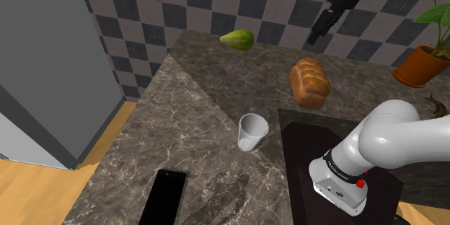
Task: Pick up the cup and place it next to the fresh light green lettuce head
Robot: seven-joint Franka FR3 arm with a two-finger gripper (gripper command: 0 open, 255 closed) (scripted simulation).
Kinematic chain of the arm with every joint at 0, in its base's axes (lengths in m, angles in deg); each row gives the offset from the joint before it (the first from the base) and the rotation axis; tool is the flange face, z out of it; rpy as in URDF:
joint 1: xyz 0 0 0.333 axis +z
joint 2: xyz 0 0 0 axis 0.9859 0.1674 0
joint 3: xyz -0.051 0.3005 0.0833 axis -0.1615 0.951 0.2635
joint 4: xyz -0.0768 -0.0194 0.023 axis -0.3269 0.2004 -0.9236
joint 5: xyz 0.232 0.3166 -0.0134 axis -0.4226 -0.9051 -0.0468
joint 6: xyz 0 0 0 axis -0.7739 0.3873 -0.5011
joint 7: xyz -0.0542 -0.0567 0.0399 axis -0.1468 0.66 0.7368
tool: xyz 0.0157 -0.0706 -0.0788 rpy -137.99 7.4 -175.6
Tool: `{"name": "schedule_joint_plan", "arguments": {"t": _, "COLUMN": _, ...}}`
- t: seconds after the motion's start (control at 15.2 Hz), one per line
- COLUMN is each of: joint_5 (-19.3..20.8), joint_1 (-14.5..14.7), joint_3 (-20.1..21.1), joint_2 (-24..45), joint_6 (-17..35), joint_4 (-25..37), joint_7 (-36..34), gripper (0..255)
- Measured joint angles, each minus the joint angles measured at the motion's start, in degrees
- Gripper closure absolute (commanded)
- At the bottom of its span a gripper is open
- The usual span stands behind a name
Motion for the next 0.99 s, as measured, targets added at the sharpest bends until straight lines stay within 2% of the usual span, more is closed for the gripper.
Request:
{"name": "schedule_joint_plan", "arguments": {"t": 0.26, "joint_5": -1.4, "joint_1": 0.9, "joint_3": 1.1, "joint_2": -0.5, "joint_6": 1.5, "joint_4": -2.9, "joint_7": -1.0, "gripper": 0}}
{"name": "schedule_joint_plan", "arguments": {"t": 0.99, "joint_5": -10.3, "joint_1": 7.2, "joint_3": 8.0, "joint_2": 4.2, "joint_6": 13.6, "joint_4": -14.4, "joint_7": -6.4, "gripper": 0}}
